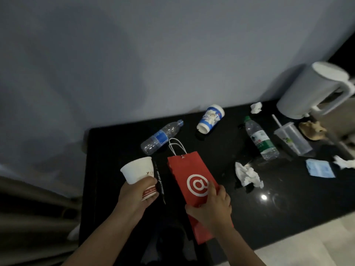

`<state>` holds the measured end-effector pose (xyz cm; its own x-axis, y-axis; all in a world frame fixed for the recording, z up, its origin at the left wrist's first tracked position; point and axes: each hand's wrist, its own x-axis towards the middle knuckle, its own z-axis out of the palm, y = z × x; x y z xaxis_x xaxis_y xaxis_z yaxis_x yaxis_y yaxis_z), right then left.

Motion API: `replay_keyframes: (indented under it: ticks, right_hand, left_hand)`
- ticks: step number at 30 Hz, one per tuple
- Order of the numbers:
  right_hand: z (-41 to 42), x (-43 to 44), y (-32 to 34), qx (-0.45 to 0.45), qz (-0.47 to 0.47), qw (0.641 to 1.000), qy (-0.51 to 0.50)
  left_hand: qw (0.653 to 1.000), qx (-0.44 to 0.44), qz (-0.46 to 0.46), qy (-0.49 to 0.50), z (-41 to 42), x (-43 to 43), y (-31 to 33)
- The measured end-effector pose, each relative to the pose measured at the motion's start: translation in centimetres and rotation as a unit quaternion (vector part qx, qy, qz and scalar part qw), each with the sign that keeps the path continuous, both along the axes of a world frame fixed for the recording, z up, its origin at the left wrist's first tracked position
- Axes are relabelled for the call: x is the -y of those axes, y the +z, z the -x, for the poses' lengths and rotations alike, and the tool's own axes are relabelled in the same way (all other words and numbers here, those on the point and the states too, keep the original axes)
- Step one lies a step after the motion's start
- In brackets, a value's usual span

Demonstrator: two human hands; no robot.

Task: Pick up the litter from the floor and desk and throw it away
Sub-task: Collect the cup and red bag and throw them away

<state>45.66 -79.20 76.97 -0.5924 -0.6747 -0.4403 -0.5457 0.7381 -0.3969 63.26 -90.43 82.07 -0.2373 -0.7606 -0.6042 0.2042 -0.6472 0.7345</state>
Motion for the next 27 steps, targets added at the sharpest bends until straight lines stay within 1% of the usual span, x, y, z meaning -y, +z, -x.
replay_keyframes:
  ticks: [4, 7, 11, 15, 18, 23, 27]
  right_hand:
    - [0.4, -2.7, 3.9, -0.015, 0.086, 0.992, -0.09]
    - [1.1, -5.5, 6.6, -0.031, 0.144, 0.976, -0.161]
    - [2.7, -10.1, 9.4, -0.072, 0.178, 0.948, -0.252]
    - [4.8, -15.5, 11.7, -0.11, 0.22, 0.911, -0.331]
    - [6.7, -19.8, 13.1, -0.141, 0.261, 0.875, -0.383]
    - [10.8, -27.9, 15.1, -0.191, 0.3, 0.815, -0.457]
    - [15.1, -35.5, 16.4, -0.222, 0.312, 0.778, -0.498]
  left_hand:
    - [0.997, -0.035, 0.007, -0.064, 1.9, 0.0, 1.5]
    - [0.991, -0.057, 0.016, -0.122, 4.1, -1.0, 2.6]
    - [0.976, -0.081, 0.023, -0.201, 8.4, -3.5, 4.4]
    - [0.953, -0.099, 0.032, -0.284, 13.2, -7.4, 6.0]
    - [0.933, -0.109, 0.034, -0.342, 17.1, -11.3, 6.7]
    - [0.898, -0.133, -0.001, -0.418, 24.5, -19.1, 8.6]
    - [0.864, -0.15, 0.032, -0.479, 30.5, -26.4, 10.9]
